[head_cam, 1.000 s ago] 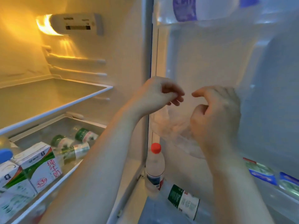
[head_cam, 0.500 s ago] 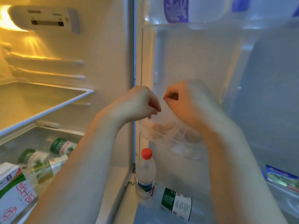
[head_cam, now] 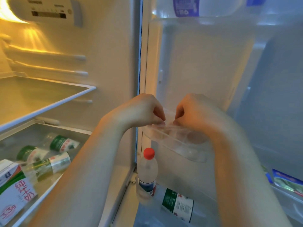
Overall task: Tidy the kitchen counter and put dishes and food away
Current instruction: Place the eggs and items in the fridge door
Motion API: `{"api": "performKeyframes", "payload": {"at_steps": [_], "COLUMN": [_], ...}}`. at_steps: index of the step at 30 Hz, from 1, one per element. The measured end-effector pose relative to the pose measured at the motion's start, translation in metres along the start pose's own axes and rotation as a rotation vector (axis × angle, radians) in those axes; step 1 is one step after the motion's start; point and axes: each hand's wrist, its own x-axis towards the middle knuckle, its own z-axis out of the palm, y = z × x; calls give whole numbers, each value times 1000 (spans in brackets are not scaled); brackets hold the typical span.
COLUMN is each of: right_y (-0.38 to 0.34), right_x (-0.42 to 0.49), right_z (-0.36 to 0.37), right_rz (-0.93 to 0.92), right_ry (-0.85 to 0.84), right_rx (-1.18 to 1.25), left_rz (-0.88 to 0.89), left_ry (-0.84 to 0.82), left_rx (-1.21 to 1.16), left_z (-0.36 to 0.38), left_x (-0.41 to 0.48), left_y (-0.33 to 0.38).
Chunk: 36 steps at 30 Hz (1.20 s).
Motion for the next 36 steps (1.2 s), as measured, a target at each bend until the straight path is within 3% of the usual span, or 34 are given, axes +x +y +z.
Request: {"api": "performKeyframes", "payload": {"at_steps": [15, 26, 36], "right_y": [4, 0, 5], "right_x": [-6, -5, -4], "right_z": [3, 3, 2], "right_rz": [78, 147, 71], "right_ry": [-143, -276, -428], "right_rx": [19, 14, 21], "left_rz": [-107, -114, -143], "left_ry": [-136, -357, -533], "left_rx": [130, 233, 286], "left_z": [2, -6, -8], "left_x": [4, 12, 28], "left_y": [1, 10, 15]}}
